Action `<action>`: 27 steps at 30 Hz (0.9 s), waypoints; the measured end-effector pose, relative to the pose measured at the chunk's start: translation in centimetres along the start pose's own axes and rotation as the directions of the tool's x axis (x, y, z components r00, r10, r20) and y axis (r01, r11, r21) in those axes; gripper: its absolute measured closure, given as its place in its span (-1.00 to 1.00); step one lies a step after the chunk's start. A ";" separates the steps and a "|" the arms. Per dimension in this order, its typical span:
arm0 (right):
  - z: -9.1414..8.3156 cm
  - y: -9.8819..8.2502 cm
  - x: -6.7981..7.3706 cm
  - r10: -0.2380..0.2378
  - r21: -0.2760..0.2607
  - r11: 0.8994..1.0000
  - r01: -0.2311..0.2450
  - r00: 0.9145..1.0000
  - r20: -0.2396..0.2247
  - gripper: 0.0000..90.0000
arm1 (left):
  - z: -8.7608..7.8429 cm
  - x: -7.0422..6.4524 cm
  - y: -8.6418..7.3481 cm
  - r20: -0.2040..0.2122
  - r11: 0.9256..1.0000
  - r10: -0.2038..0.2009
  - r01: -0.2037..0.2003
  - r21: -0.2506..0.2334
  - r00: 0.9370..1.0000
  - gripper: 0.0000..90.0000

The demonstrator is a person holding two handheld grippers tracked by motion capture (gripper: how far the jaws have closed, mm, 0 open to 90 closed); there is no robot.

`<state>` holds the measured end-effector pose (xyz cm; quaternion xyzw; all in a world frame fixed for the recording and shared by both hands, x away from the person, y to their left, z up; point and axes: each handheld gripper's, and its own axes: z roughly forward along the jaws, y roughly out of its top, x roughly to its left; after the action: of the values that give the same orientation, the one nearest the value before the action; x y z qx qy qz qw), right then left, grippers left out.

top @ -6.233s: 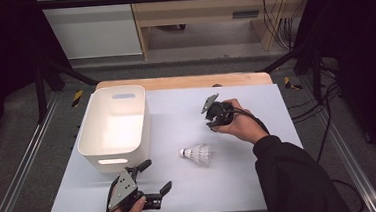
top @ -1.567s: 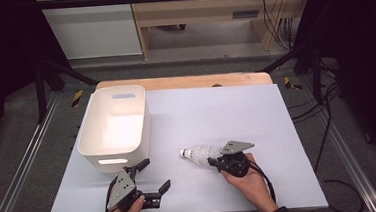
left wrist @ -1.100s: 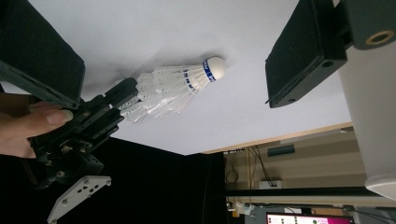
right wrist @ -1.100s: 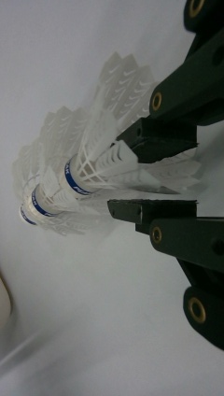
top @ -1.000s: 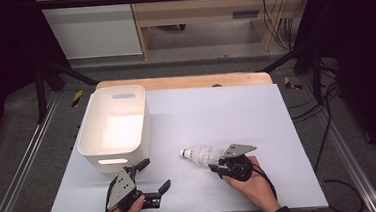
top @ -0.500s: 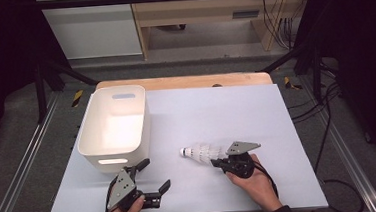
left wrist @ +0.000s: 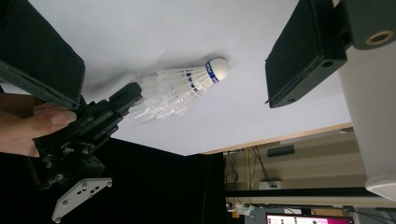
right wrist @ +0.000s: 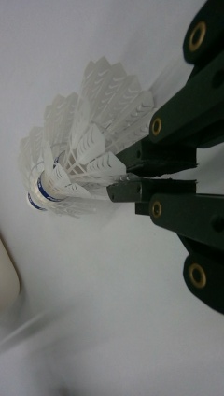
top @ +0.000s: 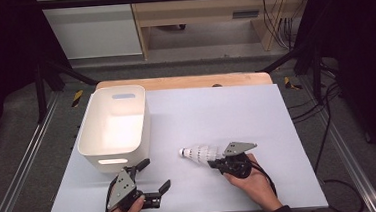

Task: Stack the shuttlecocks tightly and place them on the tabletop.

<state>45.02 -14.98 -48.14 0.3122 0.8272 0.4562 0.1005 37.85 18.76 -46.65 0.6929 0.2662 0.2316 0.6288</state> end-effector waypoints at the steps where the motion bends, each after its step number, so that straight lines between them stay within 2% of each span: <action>1: 0.0 0.0 0.1 -0.004 0.003 1.000 0.004 1.000 0.004 0.81 | 0.0 0.0 0.0 0.000 1.000 0.000 0.000 0.000 1.000 -0.90; 11: -0.2 0.0 0.6 -0.022 0.024 0.999 0.021 0.999 0.036 0.37 | 0.1 0.0 0.0 0.004 1.000 -0.001 0.001 0.004 1.000 -0.90; 21: -0.4 0.0 0.8 -0.028 0.019 0.999 0.027 0.998 0.055 0.11 | 0.1 0.0 0.0 0.007 1.000 -0.002 0.002 0.004 1.000 -0.90; 27: -0.7 -0.1 1.0 -0.044 0.018 0.999 0.042 0.996 0.084 -0.06 | 0.1 0.0 0.0 0.008 1.000 -0.002 0.002 0.006 1.000 -0.90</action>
<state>43.86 -14.89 -47.72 0.3140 0.8324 0.4338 0.1425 37.87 18.68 -46.68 0.6954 0.2651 0.2272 0.6282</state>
